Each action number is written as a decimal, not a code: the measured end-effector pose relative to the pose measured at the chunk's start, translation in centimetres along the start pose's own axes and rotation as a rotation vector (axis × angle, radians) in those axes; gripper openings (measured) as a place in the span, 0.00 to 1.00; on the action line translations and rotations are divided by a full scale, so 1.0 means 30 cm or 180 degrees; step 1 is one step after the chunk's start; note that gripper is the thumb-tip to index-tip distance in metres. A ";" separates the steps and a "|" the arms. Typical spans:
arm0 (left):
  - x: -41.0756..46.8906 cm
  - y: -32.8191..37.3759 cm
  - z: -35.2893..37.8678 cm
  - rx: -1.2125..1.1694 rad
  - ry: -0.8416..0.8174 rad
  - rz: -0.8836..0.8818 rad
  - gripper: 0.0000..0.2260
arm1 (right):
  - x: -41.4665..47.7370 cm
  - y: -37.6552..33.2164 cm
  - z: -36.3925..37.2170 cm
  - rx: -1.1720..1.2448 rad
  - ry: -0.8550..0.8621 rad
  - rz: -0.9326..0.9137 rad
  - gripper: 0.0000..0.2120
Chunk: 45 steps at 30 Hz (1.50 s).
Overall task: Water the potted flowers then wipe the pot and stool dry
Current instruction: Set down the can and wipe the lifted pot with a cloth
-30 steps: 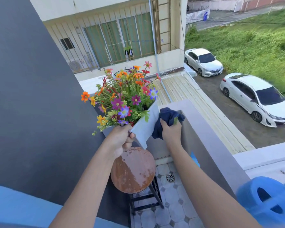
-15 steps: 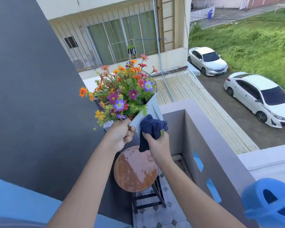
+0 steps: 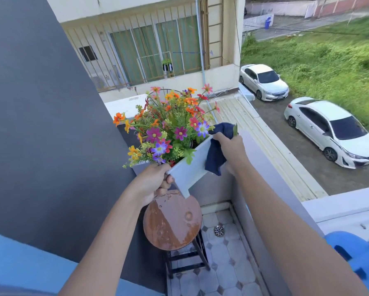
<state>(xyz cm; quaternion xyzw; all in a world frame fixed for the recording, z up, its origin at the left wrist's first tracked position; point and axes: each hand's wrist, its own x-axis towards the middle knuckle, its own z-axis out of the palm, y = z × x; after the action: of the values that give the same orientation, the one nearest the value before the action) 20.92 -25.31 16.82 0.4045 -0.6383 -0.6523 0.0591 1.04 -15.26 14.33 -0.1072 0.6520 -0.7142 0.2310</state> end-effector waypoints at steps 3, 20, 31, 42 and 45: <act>-0.009 0.018 -0.027 0.0254 -0.0069 0.0105 0.15 | 0.000 -0.013 -0.032 0.0452 -0.0544 0.0500 0.05; 0.025 -0.022 -0.120 0.0110 0.0550 0.0116 0.20 | -0.075 -0.018 0.019 -0.0454 -0.0434 0.0519 0.10; 0.042 -0.050 0.164 -0.0114 0.1164 -0.0024 0.27 | -0.216 0.100 0.140 -0.0124 0.0157 -0.0163 0.20; 0.035 -0.029 0.149 -0.0177 0.1258 0.0167 0.18 | -0.291 0.123 0.134 -0.0143 -0.0043 -0.0574 0.18; 0.036 -0.007 0.100 -0.0272 0.1311 0.0169 0.14 | -0.318 0.142 0.110 0.0137 -0.0312 -0.0635 0.15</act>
<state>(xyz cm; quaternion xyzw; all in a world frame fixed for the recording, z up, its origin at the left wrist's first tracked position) 18.48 -23.55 15.72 0.5094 -0.5949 -0.5806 0.2226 11.65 -13.86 11.97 -0.2014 0.6105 -0.7414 0.1926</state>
